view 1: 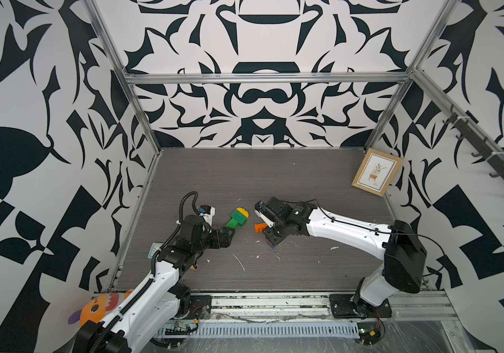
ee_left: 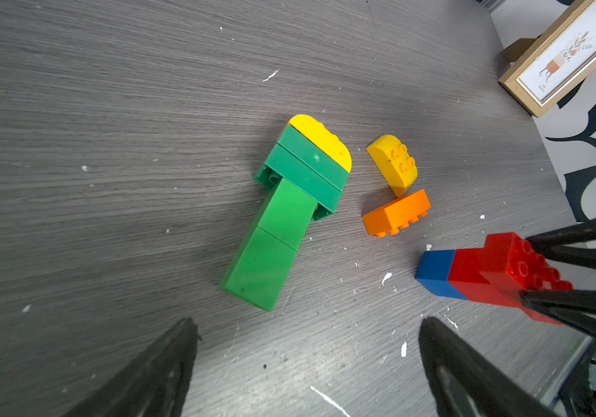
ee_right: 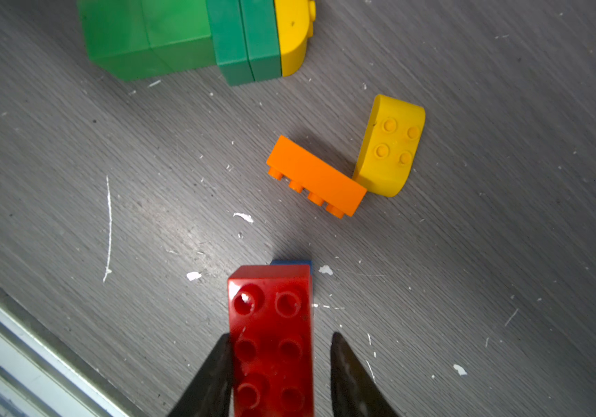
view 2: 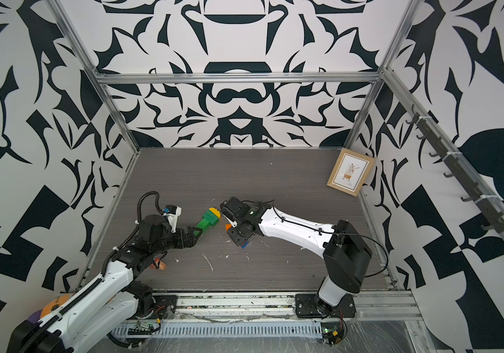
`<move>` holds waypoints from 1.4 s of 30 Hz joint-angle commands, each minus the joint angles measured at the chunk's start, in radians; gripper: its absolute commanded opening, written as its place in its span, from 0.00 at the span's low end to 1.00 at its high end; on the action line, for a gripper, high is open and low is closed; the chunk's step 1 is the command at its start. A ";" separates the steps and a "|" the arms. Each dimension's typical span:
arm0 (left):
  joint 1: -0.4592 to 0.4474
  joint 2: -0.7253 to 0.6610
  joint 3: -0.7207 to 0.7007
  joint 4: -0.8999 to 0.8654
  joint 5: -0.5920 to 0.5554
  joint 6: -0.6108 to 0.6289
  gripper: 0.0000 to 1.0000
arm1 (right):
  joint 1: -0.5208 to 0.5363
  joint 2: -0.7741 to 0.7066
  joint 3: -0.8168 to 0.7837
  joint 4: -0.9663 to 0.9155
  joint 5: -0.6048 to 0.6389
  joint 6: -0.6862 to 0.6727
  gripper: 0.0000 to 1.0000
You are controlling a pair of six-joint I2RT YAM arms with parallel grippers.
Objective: Assemble an ice cream with lego
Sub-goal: Assemble the lego brick with the lego brick, then move the lego brick at the center of the board.
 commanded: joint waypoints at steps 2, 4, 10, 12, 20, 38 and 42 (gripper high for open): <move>-0.001 -0.009 -0.012 0.003 -0.004 -0.001 0.99 | -0.002 0.018 -0.024 -0.018 0.067 0.029 0.48; -0.001 -0.009 -0.012 0.003 -0.004 -0.002 0.99 | -0.002 0.019 -0.015 -0.017 0.071 0.027 0.48; -0.001 -0.009 -0.011 0.003 -0.006 -0.001 0.99 | -0.002 0.003 -0.010 -0.012 0.082 0.023 0.49; -0.001 -0.009 -0.011 0.003 -0.006 -0.001 0.99 | -0.002 -0.006 -0.014 0.003 0.069 0.022 0.50; -0.001 -0.003 -0.010 0.003 -0.004 -0.001 0.99 | -0.002 -0.047 0.004 0.003 0.059 0.029 0.56; -0.001 -0.012 -0.013 0.005 -0.001 -0.001 0.99 | -0.003 -0.030 0.016 -0.037 0.030 0.018 0.51; -0.001 -0.015 -0.014 0.005 -0.002 -0.001 0.99 | -0.003 -0.033 -0.004 -0.024 0.020 0.024 0.36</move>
